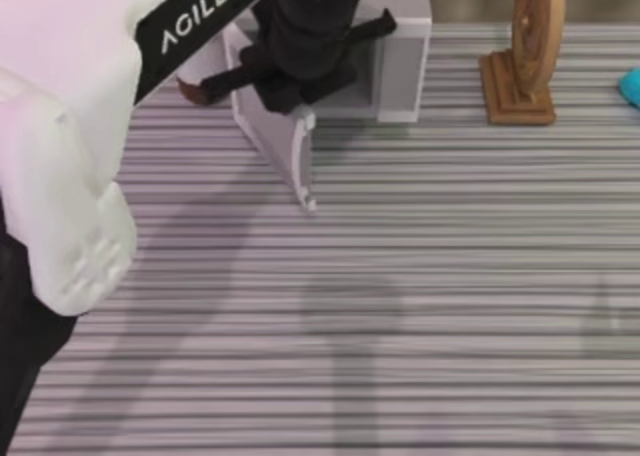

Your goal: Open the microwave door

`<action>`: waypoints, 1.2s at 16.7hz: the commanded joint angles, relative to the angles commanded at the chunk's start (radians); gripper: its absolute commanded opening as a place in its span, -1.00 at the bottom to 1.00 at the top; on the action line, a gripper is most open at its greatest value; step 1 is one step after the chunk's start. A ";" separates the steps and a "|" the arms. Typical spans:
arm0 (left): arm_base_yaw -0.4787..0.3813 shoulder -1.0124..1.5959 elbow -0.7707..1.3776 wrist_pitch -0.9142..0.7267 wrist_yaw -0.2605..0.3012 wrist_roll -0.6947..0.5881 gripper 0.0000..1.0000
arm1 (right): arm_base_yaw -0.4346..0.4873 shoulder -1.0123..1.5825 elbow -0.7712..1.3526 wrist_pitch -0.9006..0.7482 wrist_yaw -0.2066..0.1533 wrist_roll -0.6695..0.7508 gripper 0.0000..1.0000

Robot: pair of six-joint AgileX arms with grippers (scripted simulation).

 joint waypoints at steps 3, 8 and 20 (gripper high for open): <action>0.032 0.093 0.232 -0.154 0.091 0.017 -1.00 | 0.000 0.000 0.000 0.000 0.000 0.000 1.00; 0.067 0.196 0.456 -0.335 0.202 0.048 -1.00 | 0.000 0.000 0.000 0.000 0.000 0.000 1.00; 0.068 0.251 0.484 -0.320 0.213 0.050 -1.00 | 0.000 0.000 0.000 0.000 0.000 0.000 1.00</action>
